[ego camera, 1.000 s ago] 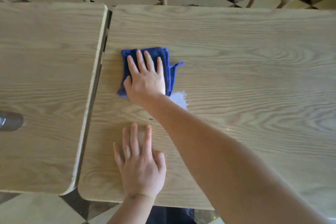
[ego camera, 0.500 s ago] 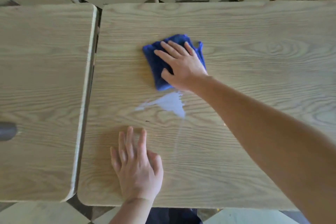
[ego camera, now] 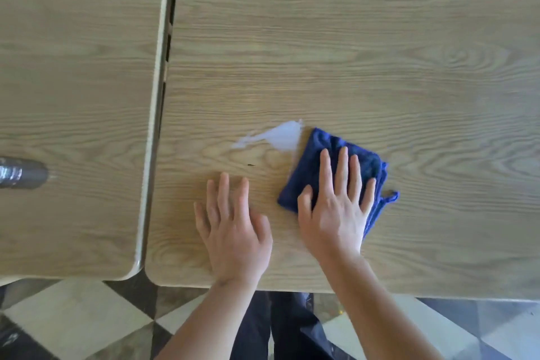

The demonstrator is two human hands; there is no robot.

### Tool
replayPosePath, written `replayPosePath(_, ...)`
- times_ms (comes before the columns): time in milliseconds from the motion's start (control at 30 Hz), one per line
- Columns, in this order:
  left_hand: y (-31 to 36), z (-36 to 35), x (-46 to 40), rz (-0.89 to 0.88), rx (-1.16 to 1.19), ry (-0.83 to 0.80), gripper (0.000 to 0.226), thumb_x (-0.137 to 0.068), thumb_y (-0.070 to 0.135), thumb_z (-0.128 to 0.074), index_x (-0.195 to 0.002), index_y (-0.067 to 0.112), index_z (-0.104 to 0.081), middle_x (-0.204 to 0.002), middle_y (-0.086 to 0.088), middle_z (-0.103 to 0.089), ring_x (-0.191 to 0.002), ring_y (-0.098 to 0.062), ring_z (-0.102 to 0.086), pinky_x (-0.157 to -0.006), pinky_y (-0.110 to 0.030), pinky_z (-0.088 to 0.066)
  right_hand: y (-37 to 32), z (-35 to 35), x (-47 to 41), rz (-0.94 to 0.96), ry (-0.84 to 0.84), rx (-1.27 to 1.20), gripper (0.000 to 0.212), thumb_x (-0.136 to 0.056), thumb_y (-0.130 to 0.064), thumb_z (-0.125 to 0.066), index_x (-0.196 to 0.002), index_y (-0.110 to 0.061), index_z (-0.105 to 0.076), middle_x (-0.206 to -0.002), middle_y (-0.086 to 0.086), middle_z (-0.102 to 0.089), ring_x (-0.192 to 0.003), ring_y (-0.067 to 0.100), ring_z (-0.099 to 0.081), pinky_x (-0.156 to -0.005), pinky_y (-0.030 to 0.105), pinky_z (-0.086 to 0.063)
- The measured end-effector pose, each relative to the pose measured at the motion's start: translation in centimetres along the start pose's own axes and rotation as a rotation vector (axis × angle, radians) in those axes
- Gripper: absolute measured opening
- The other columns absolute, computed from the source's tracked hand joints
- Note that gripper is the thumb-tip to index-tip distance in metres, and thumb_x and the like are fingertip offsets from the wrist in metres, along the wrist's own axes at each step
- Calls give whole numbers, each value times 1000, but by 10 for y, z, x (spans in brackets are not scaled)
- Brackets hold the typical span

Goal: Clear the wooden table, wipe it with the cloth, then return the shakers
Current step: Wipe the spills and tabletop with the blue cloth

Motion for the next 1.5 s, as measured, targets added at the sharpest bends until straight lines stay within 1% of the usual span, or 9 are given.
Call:
replayPosePath(200, -52, 20, 5, -30, -7, 14, 61, -85, 26, -43, -146, 23, -44, -162, -7, -28, -152, -30, -22, -117, -56, -30, 2, -26, 98, 69, -109, 48, 73, -85, -46, -46, -155, -29, -31, -166, 0, -17, -153, 22, -16, -122, 55, -16)
replayPosePath(400, -73, 8, 5, -70, -124, -34, 75, -81, 33, -36, -155, 22, -30, -167, -7, -16, -155, -29, -13, -124, -50, -17, 19, 13, -38, 38, 46, 39, 70, -86, -47, -44, -153, -30, -33, -165, 0, -22, -152, 21, -18, -123, 52, -12)
replayPosePath(600, -72, 7, 5, -82, -152, -22, 76, -81, 39, -35, -155, 20, -32, -166, -11, -18, -154, -31, -15, -122, -50, -17, -24, 18, -154, -211, 118, -57, 71, -92, -45, -34, -158, -23, -20, -167, 4, -9, -154, 23, -5, -122, 57, -2)
replayPosePath(733, -71, 9, 5, -79, -148, -15, 76, -80, 39, -35, -153, 20, -33, -165, -11, -20, -153, -32, -17, -121, -52, -19, -128, -5, -142, -16, 104, -62, 73, -90, -47, -39, -157, -22, -25, -167, 5, -13, -154, 25, -7, -122, 57, -2)
replayPosePath(900, -70, 13, 7, -99, -127, 49, 69, -79, 31, -43, -146, 15, -37, -163, -13, -26, -151, -35, -24, -119, -54, -25, -287, -52, -91, 478, -52, -36, 67, -92, -45, -38, -155, -24, -29, -166, 5, -15, -154, 24, -6, -120, 56, 2)
replayPosePath(1033, -71, 13, 7, -121, -149, 74, 61, -73, 27, -48, -132, 10, -41, -159, -18, -32, -148, -38, -29, -114, -56, -30, -324, -72, -66, 686, -123, 36, 62, -95, -43, -36, -154, -26, -30, -166, 4, -16, -154, 22, -6, -122, 53, 2)
replayPosePath(1167, -71, 14, 6, -84, -119, 57, 68, -80, 30, -41, -146, 16, -45, -162, -11, -28, -151, -33, -24, -117, -53, -27, -285, -60, -64, 754, -80, 33, 64, -91, -48, -41, -153, -31, -35, -165, 2, -21, -153, 20, -14, -123, 50, -4)
replayPosePath(1300, -73, 10, 5, -78, -127, 19, 71, -80, 30, -46, -150, 20, -40, -164, -8, -25, -153, -30, -20, -120, -51, -24, -188, -29, -58, 618, -31, -22, 65, -86, -45, -47, -149, -30, -42, -162, 2, -31, -150, 22, -26, -122, 50, -12)
replayPosePath(1500, -74, 8, 5, -68, -116, -25, 71, -83, 34, -40, -152, 21, -35, -166, -5, -19, -154, -28, -15, -122, -48, -17, 52, 34, -57, 40, 96, 57, 67, -87, -45, -43, -151, -30, -37, -163, 1, -26, -150, 21, -23, -124, 49, -12)
Point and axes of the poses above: each hand's wrist, its own x-axis away from the middle knuckle, its own z-axis out of the back of the hand, y = z × x, the point moved 10 cm from there along -x, towards the middle knuckle
